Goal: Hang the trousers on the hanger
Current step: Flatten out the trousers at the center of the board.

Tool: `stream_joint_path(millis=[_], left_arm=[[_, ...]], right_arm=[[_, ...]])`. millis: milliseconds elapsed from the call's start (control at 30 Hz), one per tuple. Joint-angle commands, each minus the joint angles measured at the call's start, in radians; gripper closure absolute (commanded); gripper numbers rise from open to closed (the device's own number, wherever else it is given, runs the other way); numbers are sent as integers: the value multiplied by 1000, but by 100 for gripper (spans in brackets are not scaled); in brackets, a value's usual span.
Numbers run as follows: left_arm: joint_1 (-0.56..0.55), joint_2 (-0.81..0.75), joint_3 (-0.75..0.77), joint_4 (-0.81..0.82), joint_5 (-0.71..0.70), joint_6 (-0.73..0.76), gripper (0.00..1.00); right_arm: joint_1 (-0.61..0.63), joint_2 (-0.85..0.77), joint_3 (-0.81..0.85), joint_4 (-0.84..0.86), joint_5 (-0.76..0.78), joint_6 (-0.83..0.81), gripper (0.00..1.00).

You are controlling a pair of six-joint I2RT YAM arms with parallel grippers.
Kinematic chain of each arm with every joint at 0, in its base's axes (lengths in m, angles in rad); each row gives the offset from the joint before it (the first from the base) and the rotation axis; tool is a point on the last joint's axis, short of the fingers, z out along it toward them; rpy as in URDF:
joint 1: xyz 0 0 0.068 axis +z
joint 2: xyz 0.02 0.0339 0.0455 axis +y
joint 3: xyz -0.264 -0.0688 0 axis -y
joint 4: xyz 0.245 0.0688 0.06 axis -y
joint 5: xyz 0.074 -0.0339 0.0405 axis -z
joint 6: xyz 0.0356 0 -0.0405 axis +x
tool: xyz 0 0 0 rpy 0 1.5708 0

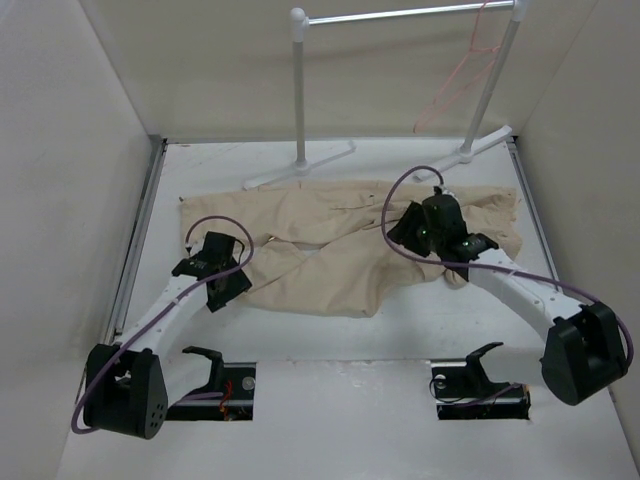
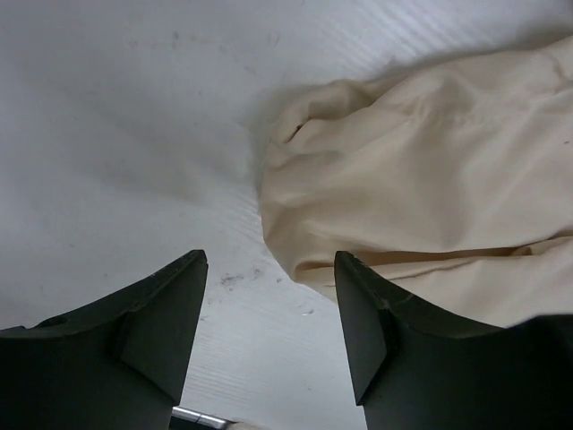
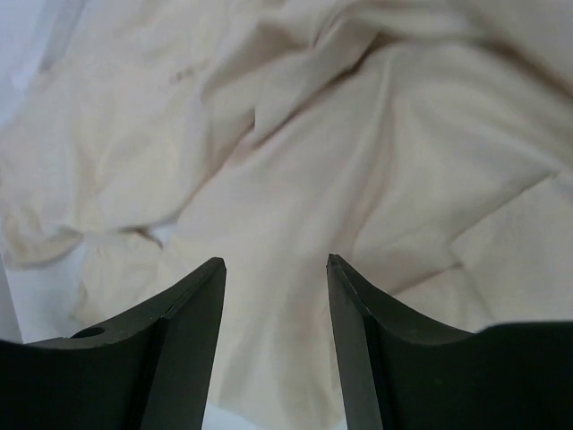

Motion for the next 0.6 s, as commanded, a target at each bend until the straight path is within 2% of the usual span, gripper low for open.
stream_joint_path(millis=[0,100,133,233,300,400,467,567], left_arm=[[30,-1,-36,132,101,-77,44],[47,53,-73,203,131,-105,49],[50,70,-87,220,137,-117,55],[57,82,-113,215,126,-150,85],[75,6,-114,144,116,-174,93],[75,-195,-30,-110,64,-202,95],[55,-315,97,-346,24,-240,96],[20,-402,322,-667,-19,-329,95]], right_arm=[[86,-48,-56,20,-16,-13,45],[149,-74,-106,18,-15,13,45],[166,-82,-122,18,-9,22,45],[180,-108,-162,29,-1,50,45],[178,-111,-168,32,-1,52,45],[168,-105,-162,32,-1,35,43],[151,-91,-154,29,10,22,42],[137,-78,-149,24,26,19,39]])
